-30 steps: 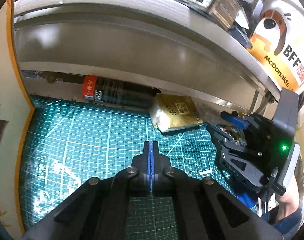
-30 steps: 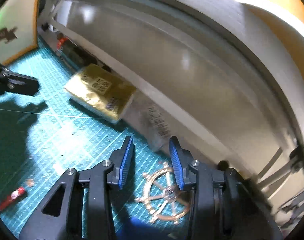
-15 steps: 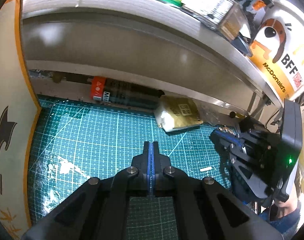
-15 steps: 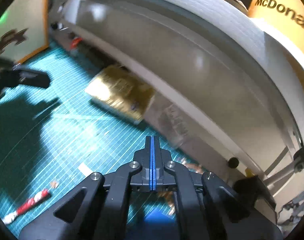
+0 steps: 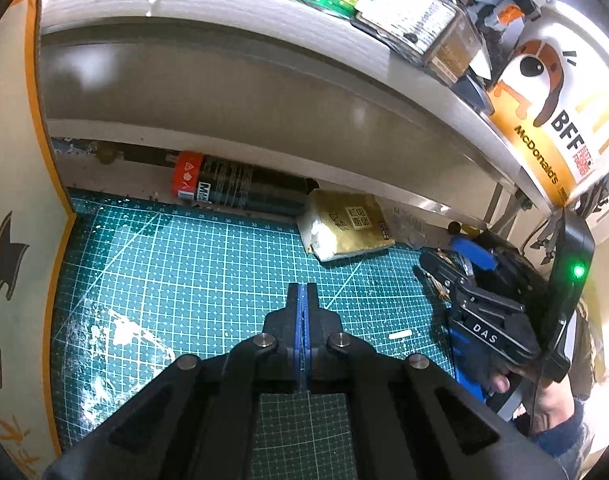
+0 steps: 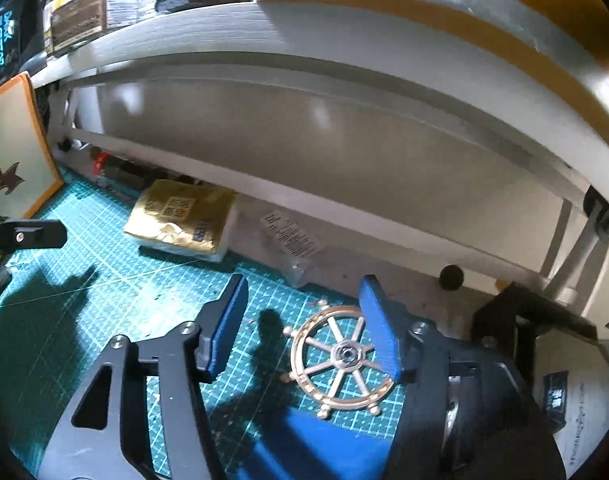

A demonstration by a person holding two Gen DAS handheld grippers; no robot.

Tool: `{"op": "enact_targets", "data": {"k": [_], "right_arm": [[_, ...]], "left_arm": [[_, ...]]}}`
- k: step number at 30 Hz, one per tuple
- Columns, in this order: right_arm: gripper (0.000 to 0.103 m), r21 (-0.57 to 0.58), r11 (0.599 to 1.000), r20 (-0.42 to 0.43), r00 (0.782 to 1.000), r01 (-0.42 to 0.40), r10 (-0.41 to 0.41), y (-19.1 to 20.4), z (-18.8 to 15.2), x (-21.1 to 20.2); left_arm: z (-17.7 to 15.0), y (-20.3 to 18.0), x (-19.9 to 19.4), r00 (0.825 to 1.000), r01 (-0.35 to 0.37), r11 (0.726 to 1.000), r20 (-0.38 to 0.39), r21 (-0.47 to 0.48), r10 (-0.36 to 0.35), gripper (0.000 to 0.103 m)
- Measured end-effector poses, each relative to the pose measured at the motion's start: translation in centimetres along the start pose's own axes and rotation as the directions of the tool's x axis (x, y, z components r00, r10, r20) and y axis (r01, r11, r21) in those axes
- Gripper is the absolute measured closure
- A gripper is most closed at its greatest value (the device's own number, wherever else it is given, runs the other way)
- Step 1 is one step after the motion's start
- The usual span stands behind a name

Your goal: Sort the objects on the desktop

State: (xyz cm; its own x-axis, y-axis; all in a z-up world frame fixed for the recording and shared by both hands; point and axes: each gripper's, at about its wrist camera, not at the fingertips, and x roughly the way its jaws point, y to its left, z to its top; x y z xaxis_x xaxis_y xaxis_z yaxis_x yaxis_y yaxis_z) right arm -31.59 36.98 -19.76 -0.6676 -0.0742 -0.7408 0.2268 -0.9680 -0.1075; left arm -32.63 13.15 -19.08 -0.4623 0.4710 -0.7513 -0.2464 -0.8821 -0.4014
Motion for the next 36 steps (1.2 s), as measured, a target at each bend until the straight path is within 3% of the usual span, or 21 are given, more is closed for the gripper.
{"op": "enact_targets", "data": {"k": [2, 7, 10, 15, 16, 20, 26, 31, 36], "right_arm": [[0.037, 0.002, 1.0, -0.002, 1.0, 0.011, -0.011, -0.3, -0.1, 0.0], [0.046, -0.053, 0.998, -0.021, 0.999, -0.026, 0.025, 1.0, -0.6, 0.0], [0.054, -0.145, 0.989, -0.037, 0.999, 0.009, -0.015, 2.3, -0.7, 0.0], [0.057, -0.355, 0.923, -0.032, 0.985, 0.146, -0.168, 4.5, -0.9, -0.1], [0.067, -0.372, 0.917, -0.033, 0.985, 0.145, -0.169, 4.8, -0.8, 0.1], [0.071, -0.341, 0.931, -0.04, 0.987, 0.131, -0.153, 4.6, -0.4, 1.2], [0.063, -0.272, 0.952, -0.034, 0.987, 0.141, -0.156, 3.6, 0.3, 2.1], [0.056, -0.301, 0.941, -0.016, 0.986, 0.155, -0.168, 3.7, 0.8, 2.6], [0.062, -0.297, 0.947, -0.032, 0.99, 0.125, -0.141, 3.8, 1.1, 2.6]], "left_arm": [[0.0, -0.1, 0.1, 1.0, 0.003, 1.0, -0.003, 0.002, -0.003, 0.102], [-0.1, 0.1, 0.6, 1.0, -0.008, 1.0, -0.016, -0.001, 0.008, 0.102], [-0.1, 0.2, 0.8, 1.0, -0.015, 1.0, -0.023, -0.002, 0.015, 0.102], [-0.1, 0.0, 0.6, 1.0, -0.015, 1.0, -0.02, 0.006, 0.015, 0.102], [-0.1, 0.0, 0.6, 1.0, -0.014, 1.0, -0.019, 0.005, 0.014, 0.102], [-0.1, 0.3, 0.8, 0.999, -0.016, 1.0, -0.029, -0.008, 0.015, 0.102], [-0.1, 0.7, 0.9, 0.999, -0.009, 1.0, -0.042, -0.024, 0.008, 0.102], [-0.2, 0.7, 1.0, 0.999, -0.002, 1.0, -0.05, -0.021, 0.001, 0.102], [-0.3, 0.8, 1.1, 0.998, -0.002, 1.0, -0.058, -0.023, 0.001, 0.102]]}}
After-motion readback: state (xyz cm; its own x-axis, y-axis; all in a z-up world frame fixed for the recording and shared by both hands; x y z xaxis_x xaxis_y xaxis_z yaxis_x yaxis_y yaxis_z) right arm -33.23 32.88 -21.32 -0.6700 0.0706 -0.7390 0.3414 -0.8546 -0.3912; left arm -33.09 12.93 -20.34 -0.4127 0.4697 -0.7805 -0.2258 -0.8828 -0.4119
